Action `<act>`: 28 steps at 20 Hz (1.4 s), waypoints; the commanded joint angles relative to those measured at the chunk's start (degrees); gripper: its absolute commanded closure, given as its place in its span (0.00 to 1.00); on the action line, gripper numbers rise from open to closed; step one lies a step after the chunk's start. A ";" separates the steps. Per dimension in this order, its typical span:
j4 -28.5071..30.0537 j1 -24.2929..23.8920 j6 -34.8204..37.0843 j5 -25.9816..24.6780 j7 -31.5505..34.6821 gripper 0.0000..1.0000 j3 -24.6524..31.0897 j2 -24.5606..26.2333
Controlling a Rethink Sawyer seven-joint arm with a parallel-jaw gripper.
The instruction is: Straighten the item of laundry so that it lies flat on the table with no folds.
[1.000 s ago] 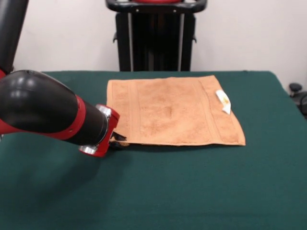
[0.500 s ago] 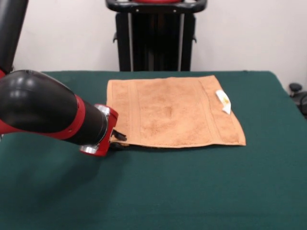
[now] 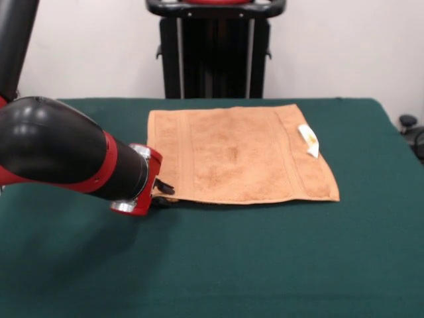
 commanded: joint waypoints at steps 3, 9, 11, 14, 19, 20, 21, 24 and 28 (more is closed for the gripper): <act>-4.98 1.78 -20.93 -8.78 -15.97 0.00 -0.65 4.48; -2.52 1.50 -20.37 -9.47 -15.29 0.00 -0.98 -0.42; -2.56 1.66 -19.91 -9.61 -15.05 0.00 -1.12 -1.25; -1.65 1.49 -19.44 -9.52 -14.87 0.00 -1.34 -2.71; -0.14 1.03 -20.26 -8.89 -14.29 0.00 -1.44 -4.37; 0.14 0.98 -19.64 -8.64 -14.31 0.00 -1.55 -4.99; 0.47 0.88 -19.39 -8.42 -14.30 0.00 -1.59 -5.43; 2.16 0.91 -17.57 -7.58 -13.59 0.00 -1.83 -7.77; 6.38 0.01 -17.90 -6.22 -11.73 0.00 -1.87 -11.08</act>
